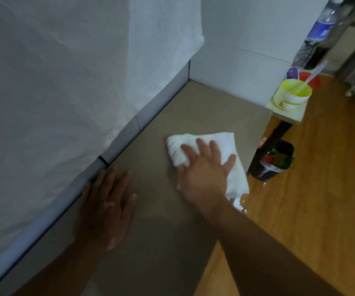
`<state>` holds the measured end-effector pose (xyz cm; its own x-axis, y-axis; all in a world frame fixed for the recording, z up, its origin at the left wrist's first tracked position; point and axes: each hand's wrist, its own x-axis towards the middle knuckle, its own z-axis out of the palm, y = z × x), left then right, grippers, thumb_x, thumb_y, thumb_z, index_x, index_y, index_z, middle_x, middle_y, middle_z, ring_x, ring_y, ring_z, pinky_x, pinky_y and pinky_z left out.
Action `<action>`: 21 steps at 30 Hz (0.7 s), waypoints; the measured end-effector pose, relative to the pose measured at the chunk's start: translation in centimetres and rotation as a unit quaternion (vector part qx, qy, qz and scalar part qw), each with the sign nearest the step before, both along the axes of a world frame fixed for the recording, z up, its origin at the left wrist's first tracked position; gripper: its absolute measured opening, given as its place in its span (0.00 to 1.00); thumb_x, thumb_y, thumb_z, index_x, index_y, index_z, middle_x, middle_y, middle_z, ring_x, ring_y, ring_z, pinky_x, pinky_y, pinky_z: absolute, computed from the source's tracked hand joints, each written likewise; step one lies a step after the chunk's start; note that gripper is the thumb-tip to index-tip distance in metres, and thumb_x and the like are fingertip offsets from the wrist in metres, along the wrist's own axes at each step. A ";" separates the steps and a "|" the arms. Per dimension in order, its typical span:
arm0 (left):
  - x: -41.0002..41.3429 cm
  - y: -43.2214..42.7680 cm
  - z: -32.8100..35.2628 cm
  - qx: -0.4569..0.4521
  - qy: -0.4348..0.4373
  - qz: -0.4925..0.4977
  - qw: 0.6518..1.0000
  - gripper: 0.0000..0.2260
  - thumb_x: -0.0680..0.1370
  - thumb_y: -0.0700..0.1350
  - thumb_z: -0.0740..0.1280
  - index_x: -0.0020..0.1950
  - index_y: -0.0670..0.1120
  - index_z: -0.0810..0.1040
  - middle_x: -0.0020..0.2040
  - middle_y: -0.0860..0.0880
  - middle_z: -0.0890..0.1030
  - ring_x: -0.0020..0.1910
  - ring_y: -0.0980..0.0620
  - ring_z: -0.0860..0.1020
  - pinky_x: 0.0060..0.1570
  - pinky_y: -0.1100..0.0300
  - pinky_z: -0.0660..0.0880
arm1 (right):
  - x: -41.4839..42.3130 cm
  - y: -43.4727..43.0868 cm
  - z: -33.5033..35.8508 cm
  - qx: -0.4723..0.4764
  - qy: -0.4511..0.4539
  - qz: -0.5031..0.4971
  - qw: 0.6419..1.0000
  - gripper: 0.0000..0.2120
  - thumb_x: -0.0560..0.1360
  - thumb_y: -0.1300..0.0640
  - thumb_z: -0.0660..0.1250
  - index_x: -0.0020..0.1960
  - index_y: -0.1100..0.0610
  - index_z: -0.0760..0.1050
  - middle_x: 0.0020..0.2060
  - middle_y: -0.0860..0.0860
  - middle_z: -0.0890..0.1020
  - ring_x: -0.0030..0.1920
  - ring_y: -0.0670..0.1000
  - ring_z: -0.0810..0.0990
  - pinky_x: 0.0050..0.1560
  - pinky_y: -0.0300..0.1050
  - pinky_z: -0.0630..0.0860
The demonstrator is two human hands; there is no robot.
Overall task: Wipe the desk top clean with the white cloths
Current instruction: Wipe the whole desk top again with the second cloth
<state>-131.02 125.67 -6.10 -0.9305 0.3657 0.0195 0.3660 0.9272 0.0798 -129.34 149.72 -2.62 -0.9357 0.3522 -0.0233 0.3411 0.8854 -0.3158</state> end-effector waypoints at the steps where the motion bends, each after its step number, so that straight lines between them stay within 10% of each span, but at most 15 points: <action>1: 0.0 0.1 0.0 0.007 0.007 -0.006 1.000 0.29 0.84 0.61 0.47 0.79 0.49 0.69 0.78 0.41 0.69 0.78 0.37 0.66 0.73 0.37 0.65 | 1.9 -1.3 -0.2 0.005 0.027 0.029 0.999 0.27 0.76 0.40 0.52 0.73 0.40 0.73 0.77 0.50 0.70 0.80 0.60 0.63 0.73 0.79 0.52; 10: -0.4 0.0 -0.2 0.007 0.025 -0.014 1.000 0.30 0.84 0.62 0.47 0.78 0.47 0.71 0.79 0.41 0.68 0.78 0.36 0.66 0.72 0.36 0.65 | 8.7 -0.5 -1.7 0.008 0.034 0.159 0.987 0.24 0.73 0.35 0.57 0.68 0.36 0.72 0.71 0.43 0.76 0.74 0.54 0.72 0.73 0.73 0.62; 21: -0.3 0.0 -0.4 0.016 0.030 0.005 0.999 0.29 0.81 0.61 0.51 0.78 0.49 0.71 0.79 0.42 0.69 0.78 0.39 0.66 0.74 0.38 0.63 | -1.1 8.8 -0.1 -0.057 0.012 -0.091 0.994 0.23 0.80 0.43 0.61 0.75 0.37 0.67 0.80 0.46 0.63 0.81 0.53 0.54 0.75 0.78 0.47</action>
